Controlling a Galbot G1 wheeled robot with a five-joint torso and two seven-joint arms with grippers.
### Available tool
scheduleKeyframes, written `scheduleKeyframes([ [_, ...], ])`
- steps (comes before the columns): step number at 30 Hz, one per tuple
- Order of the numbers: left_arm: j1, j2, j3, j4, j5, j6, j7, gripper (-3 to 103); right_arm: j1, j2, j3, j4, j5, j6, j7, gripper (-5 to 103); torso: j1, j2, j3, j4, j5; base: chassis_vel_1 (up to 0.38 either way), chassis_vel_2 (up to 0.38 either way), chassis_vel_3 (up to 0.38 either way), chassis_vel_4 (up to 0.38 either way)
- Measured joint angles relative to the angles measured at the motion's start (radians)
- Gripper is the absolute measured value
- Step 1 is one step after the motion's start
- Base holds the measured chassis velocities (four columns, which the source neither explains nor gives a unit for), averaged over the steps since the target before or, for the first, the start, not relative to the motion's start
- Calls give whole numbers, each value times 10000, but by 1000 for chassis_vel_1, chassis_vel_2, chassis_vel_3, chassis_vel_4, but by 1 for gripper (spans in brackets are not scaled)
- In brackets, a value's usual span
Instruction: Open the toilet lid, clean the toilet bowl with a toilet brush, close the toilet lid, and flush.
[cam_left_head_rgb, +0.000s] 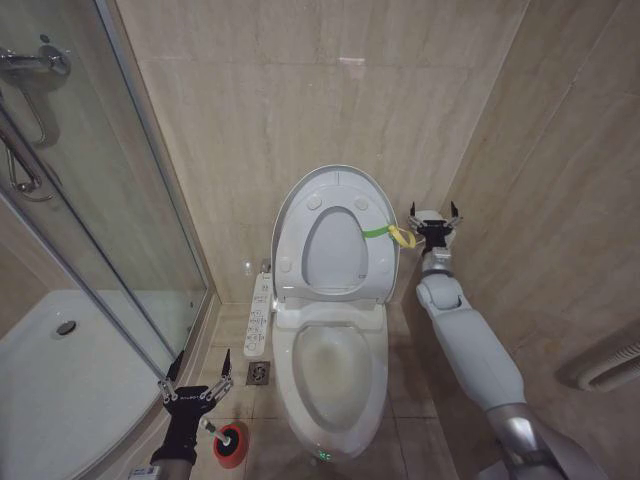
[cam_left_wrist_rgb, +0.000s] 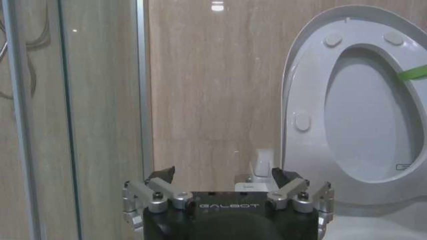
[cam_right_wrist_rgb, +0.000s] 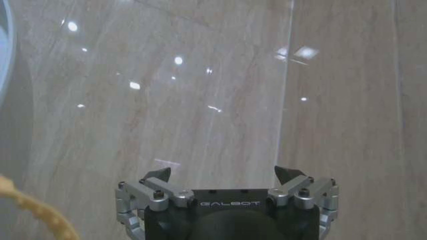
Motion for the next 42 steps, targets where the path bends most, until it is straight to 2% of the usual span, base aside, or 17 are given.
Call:
scheduleKeyframes([
  [8, 0, 0, 0, 0, 0, 0, 0, 94, 480, 96, -289, -243, -20, 52, -60, 100, 0, 0, 0, 0, -1, 0, 0, 0, 0],
  [24, 0, 0, -1, 0, 0, 0, 0, 94, -85, -521, -1202, 1172, 600, -268, 47, 100, 0, 1, -2, -5, -1, 0, 0, 0, 0],
  [28, 0, 0, 0, 0, 0, 0, 0, 94, -501, -698, -1359, 1719, 848, -373, 58, 100, -1, 2, -2, -13, -1, 0, 0, 0, 0],
  [31, 0, 0, 1, 0, 0, 0, 0, 94, -734, -762, -1388, 1997, 859, -407, 58, 100, -1, 2, -3, -9, -2, 0, 0, 0, 0],
  [35, 2, -1, 0, -1, 0, 0, 0, 94, -1152, -867, -1456, 2541, 936, -537, 87, 100, 0, 1, 1, 9, 5, 0, 0, 0, 0],
  [37, 1, 0, 0, 0, 0, 0, -1, 94, -1388, -954, -1401, 2836, 952, -583, 146, 100, -1, 2, -1, 5, -5, 0, 0, 0, 0],
  [42, 0, 0, 1, -1, 0, 0, 0, 94, -2162, -1149, -1157, 3592, 1002, -691, 291, 100, -1, 1, 0, 5, 1, 0, 0, 0, 0],
])
